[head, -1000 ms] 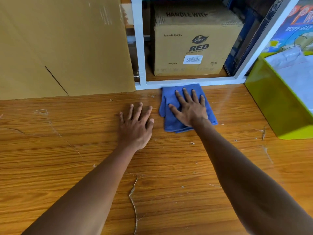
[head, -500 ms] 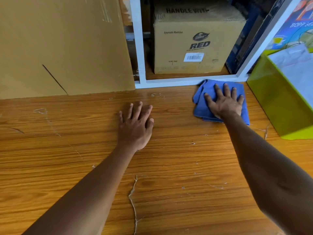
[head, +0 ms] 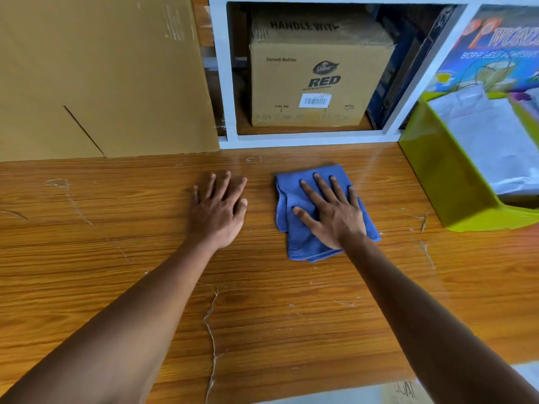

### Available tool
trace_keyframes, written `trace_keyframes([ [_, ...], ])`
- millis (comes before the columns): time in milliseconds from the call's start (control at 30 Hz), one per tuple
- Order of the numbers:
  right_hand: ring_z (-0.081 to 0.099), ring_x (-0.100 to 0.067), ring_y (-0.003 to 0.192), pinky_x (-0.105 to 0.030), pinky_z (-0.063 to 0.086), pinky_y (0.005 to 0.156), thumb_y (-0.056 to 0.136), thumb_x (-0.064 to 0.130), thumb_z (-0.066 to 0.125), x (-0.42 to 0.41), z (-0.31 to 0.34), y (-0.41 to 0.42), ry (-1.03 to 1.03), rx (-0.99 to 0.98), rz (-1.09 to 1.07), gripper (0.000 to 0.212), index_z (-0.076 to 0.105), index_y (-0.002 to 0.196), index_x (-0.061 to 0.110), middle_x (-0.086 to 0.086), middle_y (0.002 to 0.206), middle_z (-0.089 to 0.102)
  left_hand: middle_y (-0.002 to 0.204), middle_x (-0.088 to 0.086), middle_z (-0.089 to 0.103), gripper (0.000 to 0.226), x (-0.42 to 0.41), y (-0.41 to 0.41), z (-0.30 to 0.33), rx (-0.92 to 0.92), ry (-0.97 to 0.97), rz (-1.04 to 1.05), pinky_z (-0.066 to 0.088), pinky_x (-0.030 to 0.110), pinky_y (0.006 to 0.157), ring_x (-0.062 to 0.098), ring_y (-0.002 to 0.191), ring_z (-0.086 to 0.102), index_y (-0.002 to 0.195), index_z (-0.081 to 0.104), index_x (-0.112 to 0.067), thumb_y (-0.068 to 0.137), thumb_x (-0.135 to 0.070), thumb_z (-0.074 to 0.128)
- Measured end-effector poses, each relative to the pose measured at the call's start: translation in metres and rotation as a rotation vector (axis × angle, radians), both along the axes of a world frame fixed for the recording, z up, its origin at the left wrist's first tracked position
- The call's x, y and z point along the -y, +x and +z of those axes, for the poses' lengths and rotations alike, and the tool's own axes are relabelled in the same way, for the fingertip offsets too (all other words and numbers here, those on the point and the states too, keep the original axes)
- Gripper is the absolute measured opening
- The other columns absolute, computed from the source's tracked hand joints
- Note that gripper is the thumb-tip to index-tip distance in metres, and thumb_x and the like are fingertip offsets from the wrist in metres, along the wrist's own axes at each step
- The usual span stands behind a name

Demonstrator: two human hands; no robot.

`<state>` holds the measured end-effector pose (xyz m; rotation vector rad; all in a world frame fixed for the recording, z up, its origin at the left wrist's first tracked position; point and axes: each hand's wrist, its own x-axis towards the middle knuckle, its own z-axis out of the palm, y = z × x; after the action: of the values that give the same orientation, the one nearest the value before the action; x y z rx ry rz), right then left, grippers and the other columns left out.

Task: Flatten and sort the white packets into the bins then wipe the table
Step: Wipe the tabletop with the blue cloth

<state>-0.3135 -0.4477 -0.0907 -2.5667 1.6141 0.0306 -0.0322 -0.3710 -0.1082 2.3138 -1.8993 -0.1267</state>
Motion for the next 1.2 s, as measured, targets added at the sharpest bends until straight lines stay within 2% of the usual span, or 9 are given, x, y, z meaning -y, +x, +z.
trace_keyframes([
  [133, -0.006, -0.025, 0.161, -0.063, 0.000, 0.125, 0.086, 0.092, 0.000, 0.056, 0.003, -0.005, 0.011, 0.003, -0.164, 0.086, -0.005, 0.161, 0.052, 0.013, 0.174, -0.007, 0.176, -0.008, -0.006, 0.060, 0.001, 0.001, -0.003, 0.017, 0.001, -0.001, -0.004, 0.059, 0.129, 0.026, 0.162, -0.008, 0.164, -0.001, -0.050, 0.107, -0.065, 0.005],
  [233, -0.004, -0.030, 0.161, -0.066, -0.001, 0.124, 0.085, 0.092, 0.000, 0.091, 0.006, 0.002, 0.039, -0.004, -0.194, 0.090, -0.004, 0.163, 0.048, 0.007, 0.175, -0.005, 0.175, -0.009, -0.008, 0.058, 0.002, 0.001, -0.004, 0.013, 0.007, -0.004, -0.007, 0.057, 0.128, 0.025, 0.162, -0.012, 0.164, -0.003, -0.051, 0.107, -0.064, 0.006],
  [333, -0.004, -0.031, 0.160, -0.061, -0.002, 0.126, 0.087, 0.090, 0.001, 0.069, 0.007, 0.004, 0.036, 0.006, -0.160, 0.089, -0.002, 0.164, 0.044, 0.003, 0.175, -0.004, 0.176, -0.009, -0.008, 0.059, 0.001, 0.001, -0.004, 0.005, 0.002, -0.005, -0.007, 0.057, 0.128, 0.024, 0.162, -0.012, 0.164, -0.002, -0.052, 0.107, -0.065, 0.005],
  [500, -0.010, -0.024, 0.160, -0.051, -0.004, 0.129, 0.092, 0.088, 0.005, 0.004, -0.001, -0.012, 0.005, 0.029, -0.089, 0.083, -0.005, 0.163, 0.046, 0.007, 0.174, -0.008, 0.176, -0.007, -0.006, 0.062, 0.004, 0.002, -0.004, 0.016, 0.001, -0.005, -0.004, 0.058, 0.129, 0.027, 0.162, -0.007, 0.164, -0.002, -0.051, 0.104, -0.067, 0.000],
  [733, -0.004, -0.032, 0.160, -0.058, 0.003, 0.127, 0.087, 0.089, 0.000, 0.091, 0.002, 0.019, 0.001, -0.003, -0.185, 0.091, -0.002, 0.165, 0.041, 0.000, 0.175, -0.003, 0.176, -0.008, -0.006, 0.060, 0.006, 0.003, -0.010, 0.013, -0.028, -0.005, -0.004, 0.059, 0.128, 0.026, 0.162, -0.009, 0.164, 0.001, -0.052, 0.106, -0.066, 0.006],
  [967, -0.009, -0.028, 0.160, -0.053, -0.002, 0.129, 0.090, 0.089, 0.004, -0.011, -0.002, 0.037, -0.003, 0.047, -0.051, 0.086, -0.004, 0.164, 0.045, 0.005, 0.174, -0.007, 0.177, -0.008, -0.002, 0.060, 0.005, 0.003, -0.008, 0.005, -0.037, -0.003, 0.002, 0.062, 0.129, 0.027, 0.163, -0.004, 0.164, 0.006, -0.051, 0.106, -0.065, 0.007],
  [1200, -0.003, -0.035, 0.160, -0.059, 0.002, 0.127, 0.088, 0.089, 0.001, 0.058, 0.000, 0.084, 0.002, 0.013, -0.142, 0.090, 0.000, 0.165, 0.042, -0.002, 0.175, -0.002, 0.176, -0.010, -0.002, 0.058, 0.006, 0.001, -0.007, -0.013, -0.026, 0.004, -0.004, 0.058, 0.129, 0.025, 0.163, -0.008, 0.164, 0.008, -0.050, 0.108, -0.062, 0.012],
])
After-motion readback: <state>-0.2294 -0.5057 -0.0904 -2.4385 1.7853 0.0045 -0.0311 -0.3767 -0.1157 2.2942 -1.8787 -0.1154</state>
